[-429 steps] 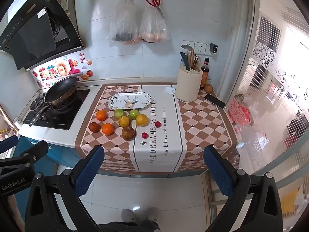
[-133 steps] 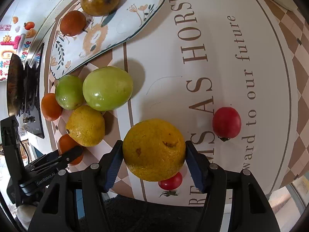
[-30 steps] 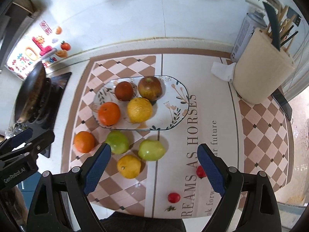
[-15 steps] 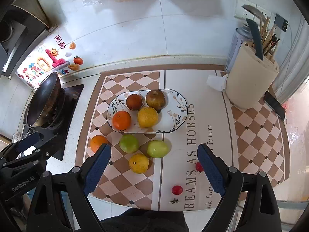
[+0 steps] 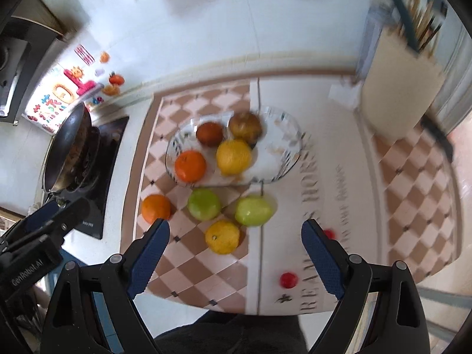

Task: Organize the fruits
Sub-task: 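Grasp another orange with the left tool while the right tool grasps a yellow citrus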

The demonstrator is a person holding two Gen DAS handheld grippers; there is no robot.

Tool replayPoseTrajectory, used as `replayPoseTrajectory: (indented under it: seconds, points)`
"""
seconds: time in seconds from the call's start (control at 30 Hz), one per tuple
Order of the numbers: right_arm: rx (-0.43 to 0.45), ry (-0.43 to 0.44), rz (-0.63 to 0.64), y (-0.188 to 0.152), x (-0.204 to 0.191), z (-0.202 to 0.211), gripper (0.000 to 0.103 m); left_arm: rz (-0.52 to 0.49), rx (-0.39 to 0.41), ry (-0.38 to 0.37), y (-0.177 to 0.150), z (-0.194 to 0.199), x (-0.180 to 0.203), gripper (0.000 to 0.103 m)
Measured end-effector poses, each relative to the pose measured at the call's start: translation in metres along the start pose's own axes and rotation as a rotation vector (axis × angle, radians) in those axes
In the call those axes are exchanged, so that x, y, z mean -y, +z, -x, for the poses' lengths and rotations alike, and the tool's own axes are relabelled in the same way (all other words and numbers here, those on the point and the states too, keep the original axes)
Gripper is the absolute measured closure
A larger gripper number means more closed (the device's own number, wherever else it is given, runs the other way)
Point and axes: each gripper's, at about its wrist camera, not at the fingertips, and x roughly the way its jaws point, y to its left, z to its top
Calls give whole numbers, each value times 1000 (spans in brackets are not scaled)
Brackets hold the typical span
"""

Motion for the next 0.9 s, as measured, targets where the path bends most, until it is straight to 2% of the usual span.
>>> replayPoseTrajectory:
  seconds: [0.1,0.23,0.4,0.53,0.63,0.67,0.77,0.8,0.83,0.9]
  points:
    - [-115,33,-19,-3,2,-52,10,6,-30,63,0,-24,-13,3]
    - [-225,51,-30,-12,1,-111,10,45,-105,109,-2,-59,-36,3]
    - [-309,46,-12,-23,-10,-169,10,92,-203,105,-4,-102,-53,3]
    - [-328,48,-16,-32,-14,-191,19,100,-290,66,-4,-138,-52,3]
    - [-324,45,-15,-38,-12,-199,41,51,-353,57,-4,-170,-40,3]
    - [-316,50,-13,-38,-12,-198,43,41,-362,57,-3,-176,-37,3]
    - [-326,48,-11,-42,-9,-194,43,19,-398,34,-5,-197,-29,3]
    - [-331,53,-14,-44,-5,-193,43,15,-402,3,-6,-201,-25,4]
    - [-339,56,-14,-45,-3,-192,43,8,-393,-19,-7,-202,-21,7]
    - [-359,69,-22,-48,5,-189,43,-20,-373,-27,-10,-201,-11,31]
